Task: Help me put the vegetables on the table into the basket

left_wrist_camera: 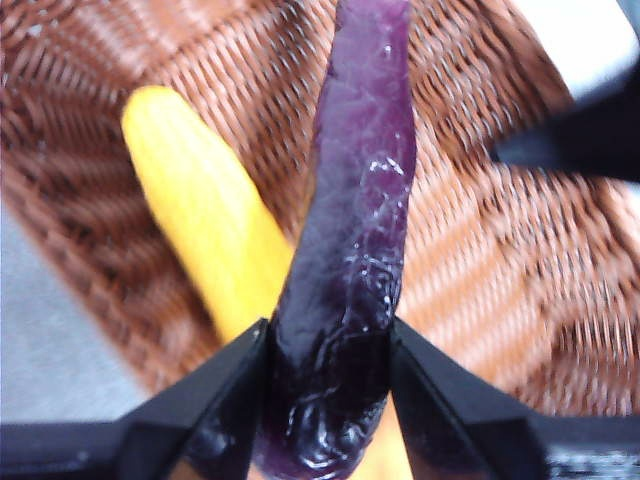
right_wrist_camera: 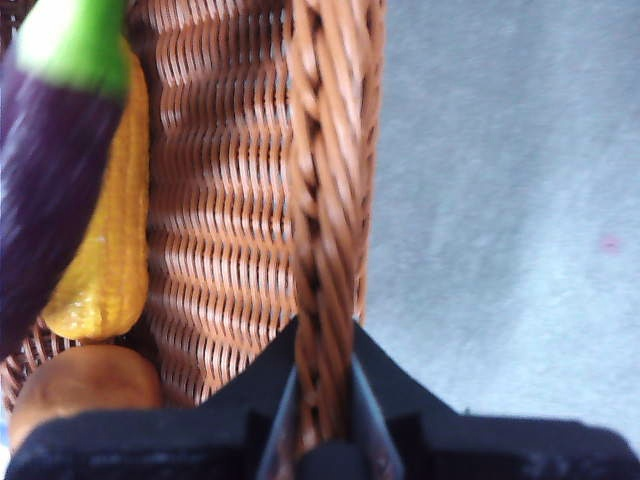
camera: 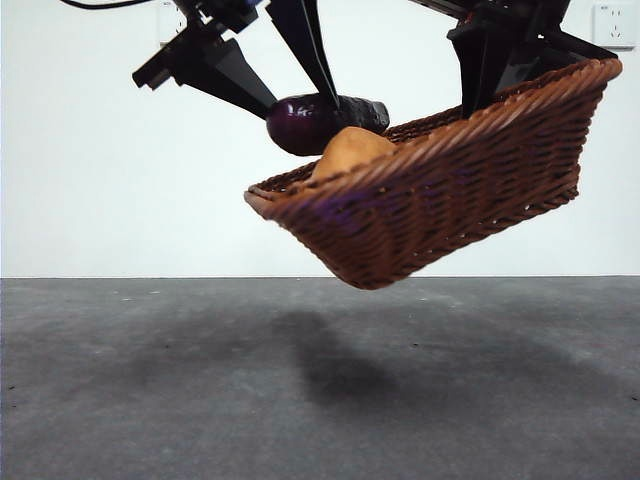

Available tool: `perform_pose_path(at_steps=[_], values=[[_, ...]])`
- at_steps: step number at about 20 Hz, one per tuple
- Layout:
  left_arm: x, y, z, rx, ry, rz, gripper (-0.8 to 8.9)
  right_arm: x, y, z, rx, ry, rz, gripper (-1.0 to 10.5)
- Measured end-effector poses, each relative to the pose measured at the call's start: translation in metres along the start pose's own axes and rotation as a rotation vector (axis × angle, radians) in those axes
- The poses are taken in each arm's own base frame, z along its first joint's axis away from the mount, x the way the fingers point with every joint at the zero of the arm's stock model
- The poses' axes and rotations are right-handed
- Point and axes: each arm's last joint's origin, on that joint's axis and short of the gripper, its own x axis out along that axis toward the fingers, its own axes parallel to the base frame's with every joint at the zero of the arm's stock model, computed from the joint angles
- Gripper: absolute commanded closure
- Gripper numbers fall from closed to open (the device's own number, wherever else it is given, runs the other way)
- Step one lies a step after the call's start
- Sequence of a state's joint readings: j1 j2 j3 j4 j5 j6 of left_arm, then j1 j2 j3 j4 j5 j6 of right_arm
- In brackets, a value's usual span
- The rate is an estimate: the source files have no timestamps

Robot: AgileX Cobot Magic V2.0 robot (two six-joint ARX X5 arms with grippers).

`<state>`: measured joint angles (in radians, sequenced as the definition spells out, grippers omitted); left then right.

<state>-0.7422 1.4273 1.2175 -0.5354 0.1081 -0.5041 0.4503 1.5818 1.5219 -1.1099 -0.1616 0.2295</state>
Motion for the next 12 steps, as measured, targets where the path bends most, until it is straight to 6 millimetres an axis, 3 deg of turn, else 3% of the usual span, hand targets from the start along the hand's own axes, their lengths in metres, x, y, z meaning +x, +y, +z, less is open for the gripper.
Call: perform_pose_path(at_steps=[2,4,5,12], values=[[0.0004,-0.0012,0.0023,-0.042,-0.024,-0.013,6.09,0.0000,0.0003,-0.0001,0.000,0.003,0.011,9.6],[0.0003,-0.0018,0.0033,-0.057,-0.033,-0.019,3.32,0.0000,0.0003,-0.0001,0.000,0.003,0.011,9.6],[0.0003,-0.0018,0.0034,-0.061,-0.034,-0.019,2.76,0.0000,0.0003,-0.0001,0.000,0.003,0.011,9.6],[-0.0028,-0.0084,0.0098,-0.041,-0.072,-0.136,2.79,0.0000,0.0001,0.0000,-0.012,0.002,0.007,9.6]])
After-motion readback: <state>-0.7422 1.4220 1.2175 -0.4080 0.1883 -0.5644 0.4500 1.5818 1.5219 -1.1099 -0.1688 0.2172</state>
